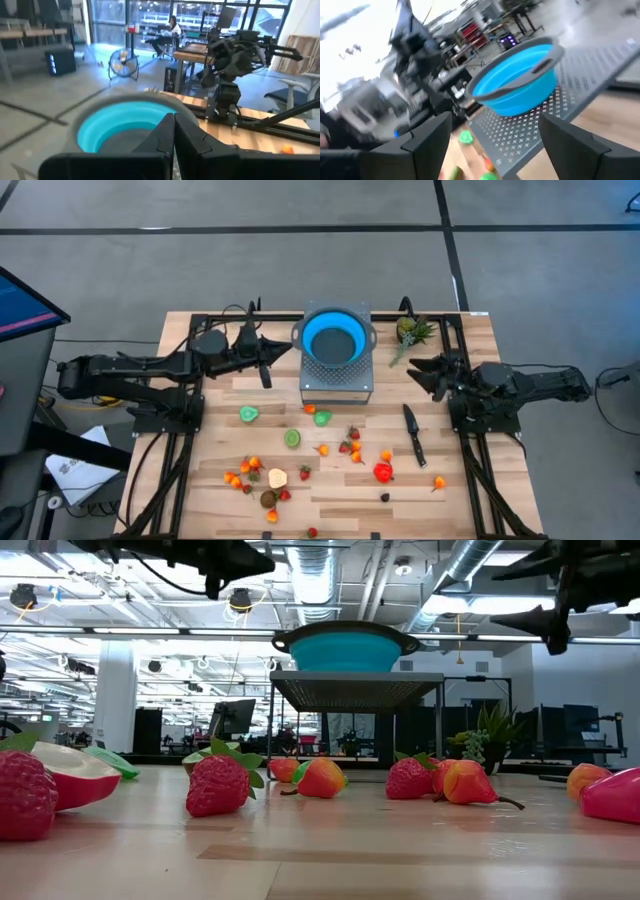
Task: Pick & Place Fruit
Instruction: Put the strainer bowl on the shelf
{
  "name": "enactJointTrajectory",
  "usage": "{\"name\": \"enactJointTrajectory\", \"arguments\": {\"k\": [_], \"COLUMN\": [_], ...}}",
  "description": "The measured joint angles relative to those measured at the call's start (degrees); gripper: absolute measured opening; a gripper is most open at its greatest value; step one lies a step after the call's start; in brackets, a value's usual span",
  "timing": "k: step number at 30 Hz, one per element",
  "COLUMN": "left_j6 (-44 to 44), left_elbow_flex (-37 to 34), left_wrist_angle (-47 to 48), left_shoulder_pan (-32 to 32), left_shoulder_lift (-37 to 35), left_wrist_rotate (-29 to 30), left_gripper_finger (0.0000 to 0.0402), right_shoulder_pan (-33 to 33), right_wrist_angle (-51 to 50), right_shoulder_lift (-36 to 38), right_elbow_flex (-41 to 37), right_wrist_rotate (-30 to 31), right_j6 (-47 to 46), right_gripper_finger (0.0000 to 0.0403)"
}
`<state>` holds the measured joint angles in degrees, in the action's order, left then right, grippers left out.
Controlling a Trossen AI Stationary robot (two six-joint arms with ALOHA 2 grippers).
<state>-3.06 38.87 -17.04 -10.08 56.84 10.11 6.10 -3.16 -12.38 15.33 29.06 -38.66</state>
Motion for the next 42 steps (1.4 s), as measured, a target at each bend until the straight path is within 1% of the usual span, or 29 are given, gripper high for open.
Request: {"name": "enactJointTrajectory", "arguments": {"k": [3, 6, 9, 13, 14, 17, 20, 26, 32, 37, 42], "left_j6": [2.47, 3.13, 4.74, 10.81, 12.15, 14.4, 14.62, 14.54, 14.43, 14.43, 14.41], "left_elbow_flex": [0.0, 0.0, 0.0, 0.0, -0.02, -1.31, -4.35, -9.33, -11.04, -11.37, -11.37], "left_wrist_angle": [-0.18, -0.26, -0.25, -0.32, 0.02, 0.11, 0.27, 0.18, 0.07, 0.12, 0.09], "left_shoulder_pan": [0.08, 0.08, 0.08, -0.13, -0.33, -0.89, -1.66, -1.6, -1.58, -1.58, -1.58], "left_shoulder_lift": [-0.73, -0.71, -0.71, -2.48, -3.43, -7.16, -12.01, -19.93, -22.78, -22.62, -22.58], "left_wrist_rotate": [0.03, 1.58, 2.92, 3.98, 3.96, 4.0, 4.01, 4.0, 4.0, 3.98, 3.98], "left_gripper_finger": [0.0001, 0.0001, 0.0001, 0.0001, 0.0001, 0.0001, 0.0001, 0.0001, 0.0001, 0.0001, 0.0001], "right_shoulder_pan": [-2.82, -5.03, -6.9, -9.67, -10.46, -13.27, -15.92, -20.01, -23.65, -23.97, -24.94], "right_wrist_angle": [0.02, 0.72, 4.48, 10.84, 12.47, 17.21, 21.45, 32.06, 41.31, 48.95, 48.84], "right_shoulder_lift": [-0.98, -3.49, -6.89, -13.23, -14.76, -19.61, -25.36, -35.9, -44.54, -51.35, -56.79], "right_elbow_flex": [0.02, 0.02, 0.02, 0.04, 0.04, 0.04, 0.04, 0.02, 0.04, 1.59, 6.33], "right_wrist_rotate": [-0.59, -1.09, -2.21, -2.23, -2.6, -6.36, -9.54, -13.2, -16.11, -17.89, -21.88], "right_j6": [-5.75, -10.02, -12.82, -16.39, -17.06, -20.51, -23.98, -29.64, -33.56, -33.79, -33.06], "right_gripper_finger": [0.0285, 0.0277, 0.0269, 0.0258, 0.0256, 0.025, 0.0242, 0.0219, 0.0193, 0.0174, 0.016]}}
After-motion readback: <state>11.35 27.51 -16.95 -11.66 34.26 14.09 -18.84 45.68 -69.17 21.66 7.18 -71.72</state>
